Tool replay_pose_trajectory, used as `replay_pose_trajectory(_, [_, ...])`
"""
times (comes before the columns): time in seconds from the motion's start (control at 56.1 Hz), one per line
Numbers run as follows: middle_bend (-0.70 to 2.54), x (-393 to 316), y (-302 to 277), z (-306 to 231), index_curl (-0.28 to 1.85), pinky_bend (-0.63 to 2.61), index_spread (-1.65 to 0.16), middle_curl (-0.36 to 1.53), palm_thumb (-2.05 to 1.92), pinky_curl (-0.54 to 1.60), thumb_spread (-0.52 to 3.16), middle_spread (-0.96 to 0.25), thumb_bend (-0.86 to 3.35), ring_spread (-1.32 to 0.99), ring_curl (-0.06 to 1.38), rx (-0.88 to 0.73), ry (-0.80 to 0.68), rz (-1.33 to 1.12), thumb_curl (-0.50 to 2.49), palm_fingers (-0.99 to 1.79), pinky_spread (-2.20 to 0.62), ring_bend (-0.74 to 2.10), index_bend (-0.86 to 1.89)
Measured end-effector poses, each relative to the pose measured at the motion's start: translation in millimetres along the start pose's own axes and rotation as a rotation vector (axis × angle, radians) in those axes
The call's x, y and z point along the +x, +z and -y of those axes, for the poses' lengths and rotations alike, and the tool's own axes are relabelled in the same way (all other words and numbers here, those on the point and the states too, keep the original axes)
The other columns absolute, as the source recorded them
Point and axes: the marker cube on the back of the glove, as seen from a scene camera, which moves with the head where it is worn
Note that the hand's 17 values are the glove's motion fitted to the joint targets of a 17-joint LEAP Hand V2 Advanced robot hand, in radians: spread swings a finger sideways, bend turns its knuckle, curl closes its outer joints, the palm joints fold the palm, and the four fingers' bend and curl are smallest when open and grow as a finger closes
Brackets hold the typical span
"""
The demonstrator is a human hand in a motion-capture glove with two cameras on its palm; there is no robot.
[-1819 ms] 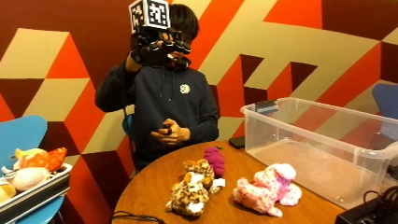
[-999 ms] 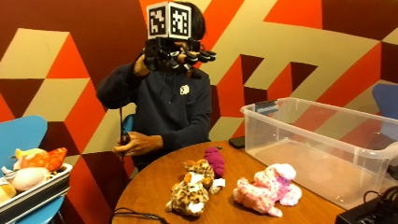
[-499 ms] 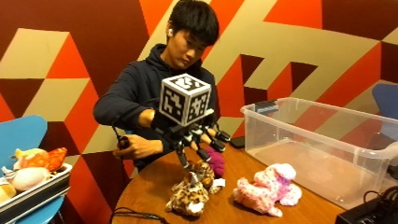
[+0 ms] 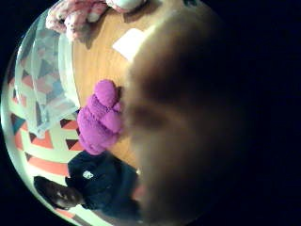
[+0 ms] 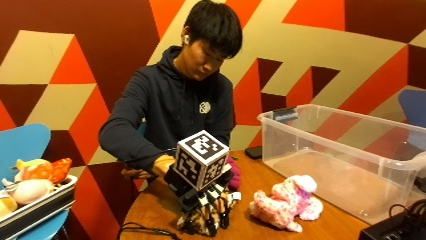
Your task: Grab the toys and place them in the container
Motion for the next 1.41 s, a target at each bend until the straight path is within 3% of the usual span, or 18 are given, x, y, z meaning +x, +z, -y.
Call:
replay_pose_trajectory(0.053, [0.27,0.4,-0.4,4.3,0.33,0.92,-0.24,0.22,0.15,0.34,1.25,-0.02,0.06,0.03,0.1,0.064,-0.014,0.011,0.31,0.31,0.07,0.19,0.64])
replay_pose_trajectory(0.16, [0.5,2.3,1.6,9.3,0.39,0.72,-0.18,0.3,0.33,0.28,1.35,-0.08,0.16,-0.08,0.16,0.198,-0.066,0.046,0.37,0.66,-0.01,0.41,0.71])
replay_pose_trajectory(0.339, [0.68,0.6,4.5,14.5,0.46,0.7,-0.14,0.4,0.63,0.3,1.16,-0.17,0.25,-0.27,0.29,0.357,-0.064,0.087,0.52,0.9,-0.2,0.73,0.74])
replay_pose_trajectory(0.678, [0.91,-8.8,-15.8,18.1,0.66,0.93,-0.16,0.58,0.73,0.46,0.69,-0.27,0.23,-0.44,0.45,0.337,-0.012,0.012,0.75,1.07,-0.36,1.0,0.95])
replay_pose_trajectory(0.927, [0.97,-49.2,-96.3,-13.6,0.75,1.06,-0.18,0.66,0.63,0.54,0.5,-0.29,0.15,-0.42,0.55,0.425,-0.036,-0.012,0.85,1.05,-0.38,1.13,0.98])
replay_pose_trajectory(1.23, [1.0,-161.4,-234.8,-65.3,0.83,1.1,-0.2,0.74,0.59,0.58,0.42,-0.29,0.13,-0.38,0.6,0.668,-0.175,-0.059,0.96,1.03,-0.38,1.18,1.0])
replay_pose_trajectory(1.409, [1.0,-250.7,-271.1,-80.8,0.86,1.11,-0.2,0.77,0.59,0.59,0.4,-0.29,0.12,-0.37,0.62,0.762,-0.298,0.017,1.02,1.02,-0.38,1.19,1.0])
